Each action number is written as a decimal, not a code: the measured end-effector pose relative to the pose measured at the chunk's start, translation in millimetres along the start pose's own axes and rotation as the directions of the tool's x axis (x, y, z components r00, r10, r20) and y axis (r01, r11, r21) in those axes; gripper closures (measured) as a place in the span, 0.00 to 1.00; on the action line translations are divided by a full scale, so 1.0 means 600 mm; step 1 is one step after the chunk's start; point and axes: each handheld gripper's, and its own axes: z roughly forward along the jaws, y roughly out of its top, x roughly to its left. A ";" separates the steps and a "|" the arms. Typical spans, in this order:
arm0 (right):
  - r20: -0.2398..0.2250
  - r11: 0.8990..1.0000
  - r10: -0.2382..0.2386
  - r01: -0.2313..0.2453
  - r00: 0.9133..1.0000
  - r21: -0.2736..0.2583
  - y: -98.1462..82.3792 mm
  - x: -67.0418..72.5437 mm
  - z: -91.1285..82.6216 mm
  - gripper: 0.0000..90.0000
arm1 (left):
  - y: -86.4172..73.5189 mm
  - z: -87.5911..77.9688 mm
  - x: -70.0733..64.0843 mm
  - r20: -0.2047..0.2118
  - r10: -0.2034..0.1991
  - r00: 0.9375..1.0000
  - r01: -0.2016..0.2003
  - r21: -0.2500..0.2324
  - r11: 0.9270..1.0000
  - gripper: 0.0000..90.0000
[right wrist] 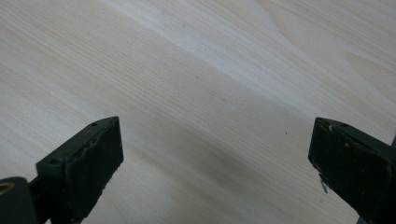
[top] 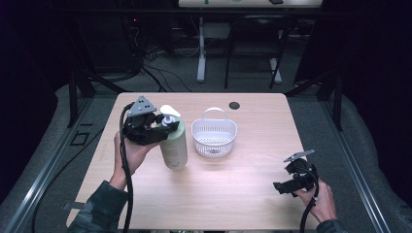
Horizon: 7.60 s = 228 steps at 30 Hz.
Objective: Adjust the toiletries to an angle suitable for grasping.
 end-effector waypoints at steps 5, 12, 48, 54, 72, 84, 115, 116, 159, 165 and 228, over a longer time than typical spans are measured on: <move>-0.001 1.000 0.001 -0.001 1.000 0.001 0.000 0.000 0.000 0.03 | 0.006 0.002 0.002 0.003 -0.003 1.000 0.003 0.001 1.000 0.62; -0.004 1.000 0.005 -0.005 1.000 0.001 -0.001 -0.001 0.000 0.03 | 0.015 0.004 0.003 0.014 0.006 1.000 -0.007 0.017 1.000 0.62; -0.004 1.000 0.005 -0.005 1.000 0.001 -0.002 -0.002 0.000 0.03 | 0.059 0.002 0.009 0.039 0.029 0.999 -0.032 0.063 0.997 0.62; 0.001 1.000 0.004 -0.004 1.000 0.003 -0.002 -0.002 0.000 0.03 | 0.065 0.002 0.011 0.038 0.034 0.999 -0.037 0.063 0.997 0.62; 0.001 1.000 0.005 -0.005 1.000 0.005 -0.003 -0.003 0.000 0.03 | 0.095 -0.003 0.008 0.041 0.051 0.998 -0.053 0.056 0.997 0.62; -0.002 1.000 0.012 -0.012 1.000 0.003 -0.004 -0.004 0.000 0.03 | 0.120 -0.001 0.004 0.045 0.071 0.996 -0.073 0.043 0.996 0.62; -0.008 1.000 0.013 -0.013 1.000 0.008 -0.005 -0.004 0.001 0.03 | 0.163 0.020 0.005 0.049 0.079 0.996 -0.080 0.022 0.997 0.62; -0.007 1.000 0.012 -0.012 1.000 0.008 -0.005 -0.004 0.001 0.03 | 0.164 0.022 0.005 0.049 0.075 0.996 -0.076 0.021 0.997 0.62; -0.008 1.000 0.012 -0.012 1.000 0.011 -0.007 -0.005 0.003 0.03 | 0.194 0.097 0.001 0.065 0.060 0.996 -0.061 0.020 0.998 0.62; -0.014 1.000 0.017 -0.017 1.000 0.013 -0.007 -0.004 0.003 0.03 | 0.197 0.110 -0.003 0.065 0.062 0.996 -0.064 0.021 0.998 0.62; -0.014 1.000 0.006 -0.005 1.000 0.014 -0.008 -0.004 0.002 0.03 | 0.120 0.225 -0.004 0.088 -0.018 0.996 0.017 0.011 1.000 0.62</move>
